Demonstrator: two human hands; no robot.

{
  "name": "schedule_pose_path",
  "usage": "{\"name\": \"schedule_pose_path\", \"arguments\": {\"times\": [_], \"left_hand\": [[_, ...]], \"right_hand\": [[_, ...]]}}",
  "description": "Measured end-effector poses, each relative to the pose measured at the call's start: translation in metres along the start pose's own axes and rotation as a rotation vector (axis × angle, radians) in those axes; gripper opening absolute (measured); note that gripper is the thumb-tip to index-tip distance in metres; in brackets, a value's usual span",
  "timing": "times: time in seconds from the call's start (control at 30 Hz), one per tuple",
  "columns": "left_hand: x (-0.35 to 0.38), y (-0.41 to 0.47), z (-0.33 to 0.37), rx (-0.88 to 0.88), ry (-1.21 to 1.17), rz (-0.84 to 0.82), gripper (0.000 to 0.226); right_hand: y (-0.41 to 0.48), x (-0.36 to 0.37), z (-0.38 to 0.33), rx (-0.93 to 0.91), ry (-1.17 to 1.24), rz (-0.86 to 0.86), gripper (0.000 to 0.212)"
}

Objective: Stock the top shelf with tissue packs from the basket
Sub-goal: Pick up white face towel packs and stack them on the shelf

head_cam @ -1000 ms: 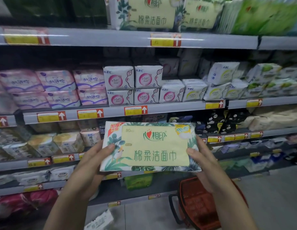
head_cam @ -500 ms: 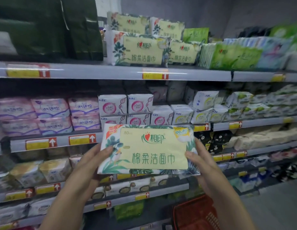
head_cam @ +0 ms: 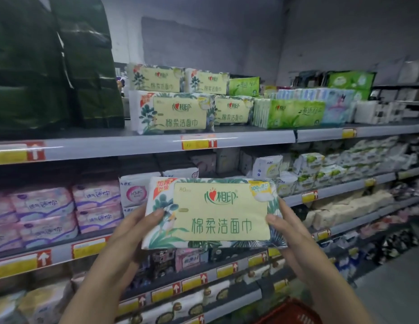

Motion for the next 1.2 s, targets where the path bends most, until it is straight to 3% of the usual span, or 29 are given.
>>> {"name": "schedule_pose_path", "arguments": {"times": [0.2,0.37,0.43,0.53,0.63,0.77,0.9,1.03,1.2], "left_hand": [[0.013,0.022,0.012,0.042,-0.015,-0.033,0.112],[0.026,0.045,0.019,0.076,-0.052,-0.009,0.124],[0.037,0.055,0.020,0.101,-0.060,-0.006,0.113],[0.057,0.075,0.025,0.130,-0.075,-0.004,0.094],[0.074,0.100,0.029,0.146,-0.077,0.011,0.090],[0.098,0.135,0.038,0.195,-0.048,0.009,0.082],[0.119,0.166,0.046,0.246,-0.069,0.025,0.104],[0.135,0.189,0.055,0.290,-0.054,0.042,0.114],[0.149,0.205,0.065,0.365,0.029,0.083,0.066]], "right_hand": [[0.016,-0.005,-0.008,-0.030,0.010,0.015,0.097],[0.037,-0.019,-0.012,-0.099,0.023,0.018,0.106],[0.047,-0.027,-0.014,-0.126,0.009,-0.008,0.120],[0.069,-0.047,-0.015,-0.165,0.044,-0.022,0.097],[0.100,-0.070,-0.016,-0.196,0.013,-0.034,0.115],[0.144,-0.097,-0.024,-0.229,0.013,-0.058,0.103],[0.191,-0.124,-0.028,-0.249,0.029,-0.051,0.119],[0.228,-0.137,-0.035,-0.284,0.041,-0.105,0.105],[0.258,-0.150,-0.044,-0.328,0.041,-0.058,0.042]]}}
Point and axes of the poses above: each hand's wrist, its own y-axis towards the middle knuckle, its own x-axis out of the palm, z = x × y, the point moved 3 cm from there along y, towards the middle knuckle, and after that the axes turned 6 degrees about -x, right-handed, at the moved point
